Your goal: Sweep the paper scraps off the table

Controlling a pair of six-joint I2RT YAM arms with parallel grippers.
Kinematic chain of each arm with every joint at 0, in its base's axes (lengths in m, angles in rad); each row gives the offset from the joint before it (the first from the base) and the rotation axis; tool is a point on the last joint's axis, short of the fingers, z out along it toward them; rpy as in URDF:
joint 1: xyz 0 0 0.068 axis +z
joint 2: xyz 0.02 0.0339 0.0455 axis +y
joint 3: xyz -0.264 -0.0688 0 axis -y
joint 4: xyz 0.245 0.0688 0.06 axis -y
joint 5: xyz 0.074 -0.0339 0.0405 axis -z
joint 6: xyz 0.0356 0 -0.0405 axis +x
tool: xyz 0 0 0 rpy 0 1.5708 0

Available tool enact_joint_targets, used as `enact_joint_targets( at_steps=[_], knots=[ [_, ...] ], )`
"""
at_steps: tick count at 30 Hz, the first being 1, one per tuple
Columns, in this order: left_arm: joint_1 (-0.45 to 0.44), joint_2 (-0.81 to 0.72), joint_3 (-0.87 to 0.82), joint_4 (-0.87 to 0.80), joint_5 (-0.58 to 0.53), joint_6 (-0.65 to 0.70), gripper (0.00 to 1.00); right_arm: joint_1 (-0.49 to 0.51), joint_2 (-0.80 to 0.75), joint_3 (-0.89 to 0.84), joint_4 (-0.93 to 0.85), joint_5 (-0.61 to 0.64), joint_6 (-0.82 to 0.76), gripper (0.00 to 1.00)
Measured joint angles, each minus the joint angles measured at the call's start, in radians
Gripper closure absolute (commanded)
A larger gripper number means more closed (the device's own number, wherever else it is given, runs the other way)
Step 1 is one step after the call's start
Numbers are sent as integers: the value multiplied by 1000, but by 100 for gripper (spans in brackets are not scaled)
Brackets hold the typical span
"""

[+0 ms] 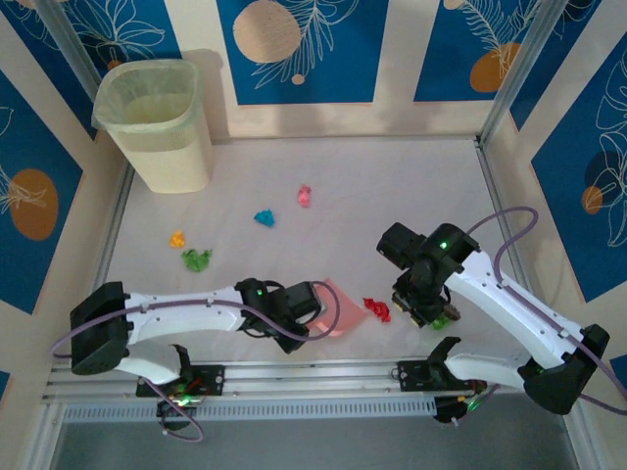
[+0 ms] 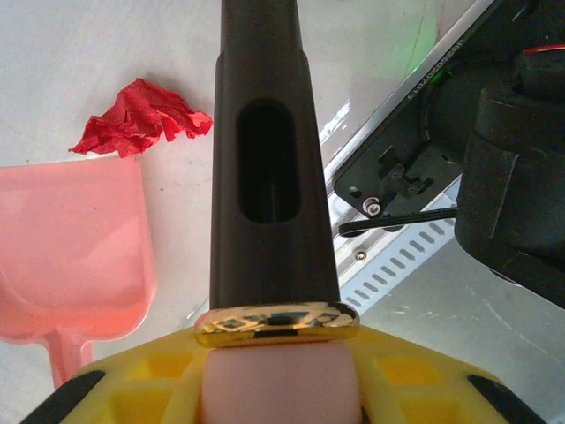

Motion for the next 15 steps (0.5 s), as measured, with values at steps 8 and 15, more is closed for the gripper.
enact_joint_targets(
  at_steps=[8,15],
  knots=[
    [-1,3,0,22,-11,1,100,48,7,-1,17,-5,58,100],
    [-1,-11,0,22,-27,1,100,40,35,167,13,71,53,100]
  ],
)
